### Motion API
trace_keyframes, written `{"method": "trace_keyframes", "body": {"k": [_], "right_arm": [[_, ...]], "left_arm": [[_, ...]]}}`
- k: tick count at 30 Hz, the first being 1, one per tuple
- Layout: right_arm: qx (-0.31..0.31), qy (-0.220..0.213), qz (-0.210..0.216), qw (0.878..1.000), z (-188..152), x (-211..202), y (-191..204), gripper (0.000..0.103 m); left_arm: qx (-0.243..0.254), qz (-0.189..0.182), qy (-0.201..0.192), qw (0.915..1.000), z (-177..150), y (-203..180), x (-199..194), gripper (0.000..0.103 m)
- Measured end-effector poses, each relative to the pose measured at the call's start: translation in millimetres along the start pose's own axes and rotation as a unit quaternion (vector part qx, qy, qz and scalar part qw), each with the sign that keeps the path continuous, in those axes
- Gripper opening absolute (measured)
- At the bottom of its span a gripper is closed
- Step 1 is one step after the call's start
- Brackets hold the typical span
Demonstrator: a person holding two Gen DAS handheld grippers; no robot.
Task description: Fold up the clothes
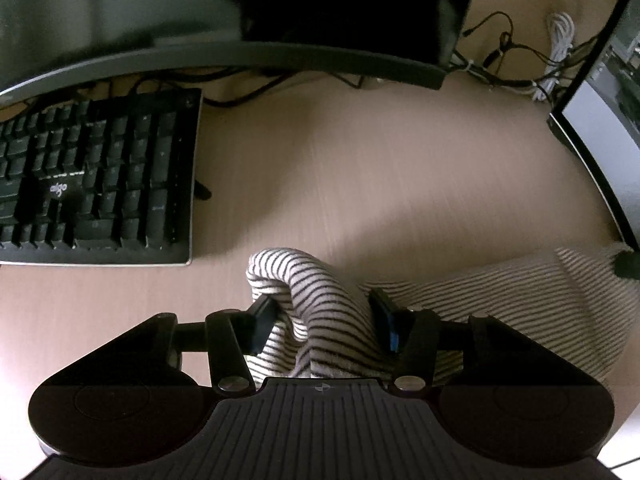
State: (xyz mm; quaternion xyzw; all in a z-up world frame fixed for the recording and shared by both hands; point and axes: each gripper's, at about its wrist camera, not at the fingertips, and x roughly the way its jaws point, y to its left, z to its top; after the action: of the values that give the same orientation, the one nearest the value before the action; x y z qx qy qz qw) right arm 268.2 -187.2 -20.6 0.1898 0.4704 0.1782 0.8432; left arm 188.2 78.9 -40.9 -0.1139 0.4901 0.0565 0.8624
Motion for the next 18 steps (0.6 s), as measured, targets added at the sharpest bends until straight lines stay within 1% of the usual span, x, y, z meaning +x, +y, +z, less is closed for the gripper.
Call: {"method": "trace_keyframes", "body": {"k": [2, 3, 4, 5, 6, 7, 8, 9, 11, 13, 15, 18], "right_arm": [[0.044, 0.042, 0.016, 0.998, 12, 20, -9, 0.068], [0.060, 0.056, 0.022, 0.996, 14, 31, -13, 0.068], [0.073, 0.071, 0.027, 0.994, 15, 42, -17, 0.067], [0.086, 0.086, 0.031, 0.992, 15, 53, -21, 0.062], [0.094, 0.090, 0.031, 0.991, 16, 61, -23, 0.058], [0.100, 0.093, 0.031, 0.990, 17, 69, -25, 0.052], [0.095, 0.085, 0.031, 0.991, 19, 71, -23, 0.046], [0.081, 0.075, 0.026, 0.994, 23, 71, -19, 0.044], [0.033, 0.047, 0.023, 0.998, 29, 66, -5, 0.042], [-0.028, 0.011, 0.022, 0.999, 35, 57, 13, 0.041], [-0.089, -0.025, 0.020, 0.996, 40, 47, 31, 0.041], [-0.155, -0.068, 0.019, 0.985, 40, 34, 45, 0.041]], "left_arm": [[-0.002, -0.001, 0.001, 1.0000, -2, -3, 4, 0.057], [-0.010, -0.006, 0.005, 0.9999, -4, -1, 6, 0.057], [-0.024, -0.014, 0.013, 0.9995, -1, 2, 8, 0.062], [-0.039, -0.023, 0.021, 0.9987, 2, 8, 10, 0.063], [-0.055, -0.032, 0.028, 0.9976, 6, 13, 12, 0.063], [-0.062, -0.029, 0.029, 0.9972, 10, 15, 13, 0.061], [-0.069, -0.027, 0.031, 0.9968, 14, 18, 13, 0.056], [-0.060, -0.018, 0.021, 0.9978, 18, 15, 11, 0.054], [-0.041, -0.004, -0.008, 0.9991, 27, 10, 4, 0.044], [-0.020, 0.006, -0.043, 0.9989, 36, 3, -7, 0.041], [-0.017, 0.007, -0.076, 0.9970, 42, 2, -20, 0.038], [-0.011, 0.008, -0.112, 0.9936, 39, 1, -37, 0.038]]}}
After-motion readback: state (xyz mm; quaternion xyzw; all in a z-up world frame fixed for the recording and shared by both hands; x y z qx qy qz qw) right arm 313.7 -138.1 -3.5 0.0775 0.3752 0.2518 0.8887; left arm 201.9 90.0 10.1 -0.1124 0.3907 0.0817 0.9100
